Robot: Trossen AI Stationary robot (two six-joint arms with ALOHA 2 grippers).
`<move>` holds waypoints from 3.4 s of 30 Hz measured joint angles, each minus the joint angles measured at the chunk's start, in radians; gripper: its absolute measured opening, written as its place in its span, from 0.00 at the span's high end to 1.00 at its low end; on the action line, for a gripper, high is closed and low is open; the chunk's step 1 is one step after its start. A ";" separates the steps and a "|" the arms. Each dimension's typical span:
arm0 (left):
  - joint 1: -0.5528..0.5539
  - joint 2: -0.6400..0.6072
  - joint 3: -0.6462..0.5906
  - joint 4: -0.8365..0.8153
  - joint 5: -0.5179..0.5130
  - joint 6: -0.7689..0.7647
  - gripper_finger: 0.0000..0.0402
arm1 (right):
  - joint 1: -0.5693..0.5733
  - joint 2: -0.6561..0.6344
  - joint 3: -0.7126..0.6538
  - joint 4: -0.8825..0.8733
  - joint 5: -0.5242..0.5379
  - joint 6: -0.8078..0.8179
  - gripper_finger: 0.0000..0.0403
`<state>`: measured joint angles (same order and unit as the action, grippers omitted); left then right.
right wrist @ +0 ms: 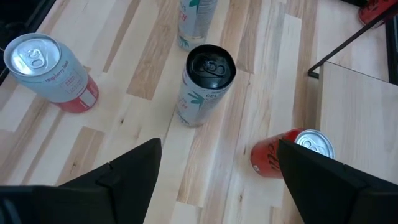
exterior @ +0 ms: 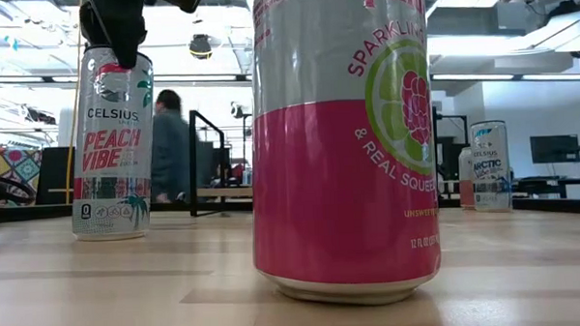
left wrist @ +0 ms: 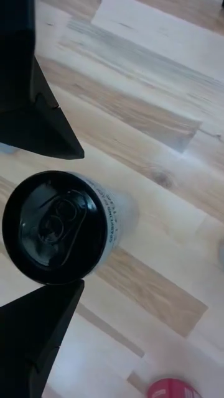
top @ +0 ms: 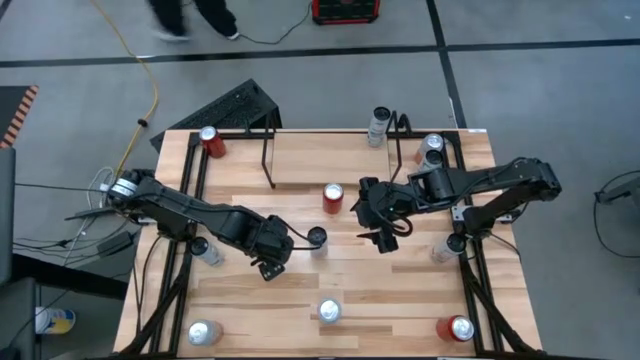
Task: Place canned beverage on shelf
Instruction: Put the top left white pink soda can on the shelf
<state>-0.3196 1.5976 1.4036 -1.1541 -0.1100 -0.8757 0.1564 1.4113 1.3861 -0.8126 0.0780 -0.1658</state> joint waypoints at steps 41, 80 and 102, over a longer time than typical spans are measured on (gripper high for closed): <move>0.714 0.204 0.685 -0.266 0.105 0.827 0.42 | -0.043 -0.122 -0.001 -0.064 0.060 -0.026 0.15; 0.842 0.530 0.934 -0.358 0.068 0.946 0.07 | -0.239 -0.516 -0.298 0.113 0.053 -0.013 0.15; 0.730 -0.348 0.509 -0.128 -0.033 0.905 0.07 | -0.393 -0.180 -0.298 0.607 -0.064 -0.128 0.15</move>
<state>0.4100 1.2498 1.9125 -1.2820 -0.1430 0.0294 -0.2363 1.2317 1.0885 -0.2060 0.0137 -0.2942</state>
